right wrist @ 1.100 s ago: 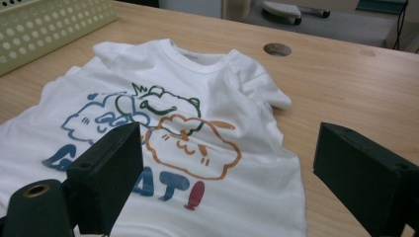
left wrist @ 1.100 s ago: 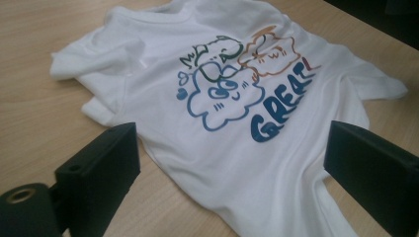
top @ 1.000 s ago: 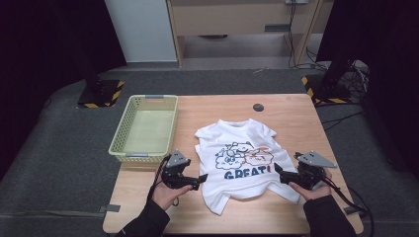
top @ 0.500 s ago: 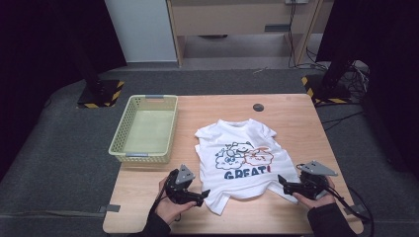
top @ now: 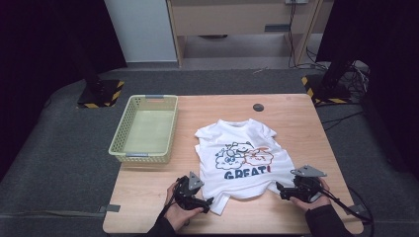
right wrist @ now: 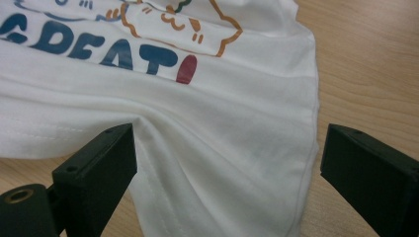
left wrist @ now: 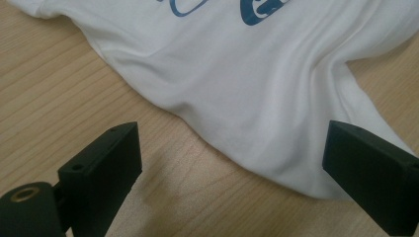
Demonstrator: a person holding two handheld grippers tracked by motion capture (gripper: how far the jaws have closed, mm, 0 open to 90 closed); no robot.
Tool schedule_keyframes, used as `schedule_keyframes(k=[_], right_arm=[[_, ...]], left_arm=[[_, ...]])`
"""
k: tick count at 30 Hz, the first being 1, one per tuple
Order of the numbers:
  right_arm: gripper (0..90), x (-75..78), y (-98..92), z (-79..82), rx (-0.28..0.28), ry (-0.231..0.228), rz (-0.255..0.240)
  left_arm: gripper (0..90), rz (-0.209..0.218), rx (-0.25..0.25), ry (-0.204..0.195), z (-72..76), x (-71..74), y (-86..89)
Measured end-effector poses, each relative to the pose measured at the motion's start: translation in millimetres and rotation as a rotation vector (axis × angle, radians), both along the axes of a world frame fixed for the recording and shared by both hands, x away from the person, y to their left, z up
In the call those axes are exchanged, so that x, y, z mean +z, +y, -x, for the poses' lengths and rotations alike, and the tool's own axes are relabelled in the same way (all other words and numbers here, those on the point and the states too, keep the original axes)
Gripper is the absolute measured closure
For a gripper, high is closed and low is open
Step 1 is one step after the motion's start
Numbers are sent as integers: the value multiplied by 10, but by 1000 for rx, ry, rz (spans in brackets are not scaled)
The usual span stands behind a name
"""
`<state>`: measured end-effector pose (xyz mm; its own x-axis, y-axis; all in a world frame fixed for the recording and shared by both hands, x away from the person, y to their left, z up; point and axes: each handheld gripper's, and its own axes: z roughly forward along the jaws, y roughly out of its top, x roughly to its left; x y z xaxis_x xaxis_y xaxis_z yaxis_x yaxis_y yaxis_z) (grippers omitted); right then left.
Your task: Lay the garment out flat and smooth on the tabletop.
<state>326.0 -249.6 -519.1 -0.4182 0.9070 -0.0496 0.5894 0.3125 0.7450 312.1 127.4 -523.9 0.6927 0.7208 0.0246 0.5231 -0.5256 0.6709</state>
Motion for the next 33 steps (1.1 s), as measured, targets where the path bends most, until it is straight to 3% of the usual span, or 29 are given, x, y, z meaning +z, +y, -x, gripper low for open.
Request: schedule_keyframes(k=[7, 17, 24, 33], right_arm=[[73, -60, 17, -38, -14, 20, 48], [72, -135, -68, -61, -32, 65, 46], [69, -135, -74, 3, -2, 64, 75], [68, -130, -142, 127, 32, 86, 69]], left_arm=[[80, -35, -20, 7, -13, -64, -66], [73, -38, -3, 6, -25, -64, -8], [73, -74, 17, -21, -60, -44, 100], [73, -64, 37, -40, -171, -56, 209]])
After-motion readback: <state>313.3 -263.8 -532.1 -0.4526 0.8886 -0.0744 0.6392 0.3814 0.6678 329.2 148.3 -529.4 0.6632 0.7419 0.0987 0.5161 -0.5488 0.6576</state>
